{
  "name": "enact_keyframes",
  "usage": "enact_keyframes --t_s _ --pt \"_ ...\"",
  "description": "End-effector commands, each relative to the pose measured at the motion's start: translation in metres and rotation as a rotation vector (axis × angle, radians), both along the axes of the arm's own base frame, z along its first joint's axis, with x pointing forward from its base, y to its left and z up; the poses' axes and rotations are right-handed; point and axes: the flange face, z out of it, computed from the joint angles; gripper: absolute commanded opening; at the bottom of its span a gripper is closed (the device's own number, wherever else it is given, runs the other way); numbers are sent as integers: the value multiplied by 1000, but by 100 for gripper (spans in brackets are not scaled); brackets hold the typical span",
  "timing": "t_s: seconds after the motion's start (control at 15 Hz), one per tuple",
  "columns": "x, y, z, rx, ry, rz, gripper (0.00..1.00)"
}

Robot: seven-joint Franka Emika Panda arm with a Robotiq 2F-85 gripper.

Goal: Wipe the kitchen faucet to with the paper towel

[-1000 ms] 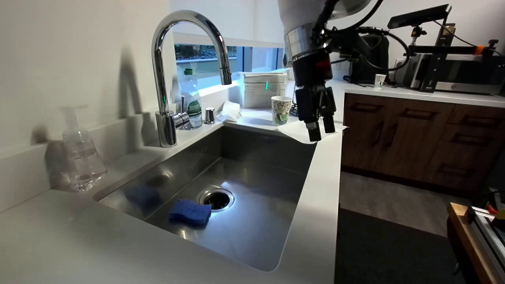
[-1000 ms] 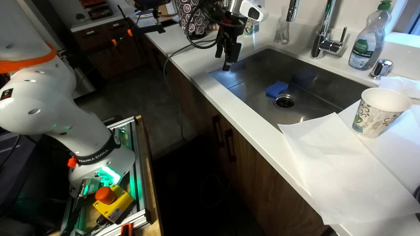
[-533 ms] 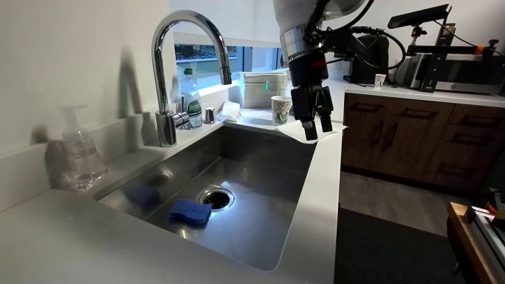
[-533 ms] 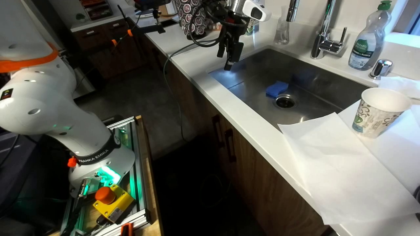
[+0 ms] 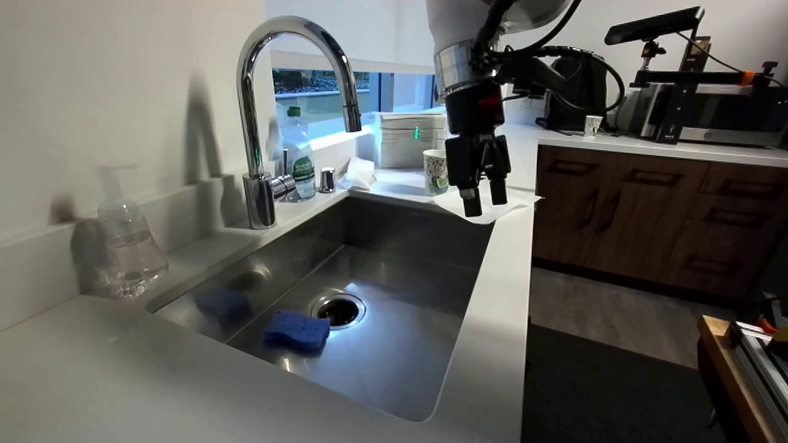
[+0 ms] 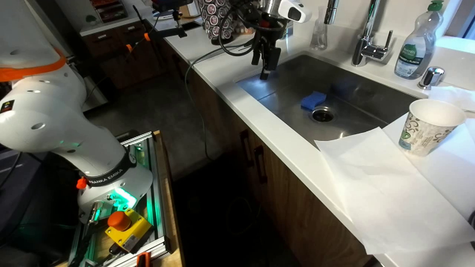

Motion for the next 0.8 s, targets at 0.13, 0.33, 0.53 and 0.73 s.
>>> enact_keyframes --t_s 0.13,0.33,0.53,0.73 --pt "55 -102 -3 -79 -223 -226 100" --pt "70 -167 -1 -153 -342 -350 100" --pt "74 -217 -7 -262 -438 -424 100" --pt "66 -249 -32 -382 -401 -535 100"
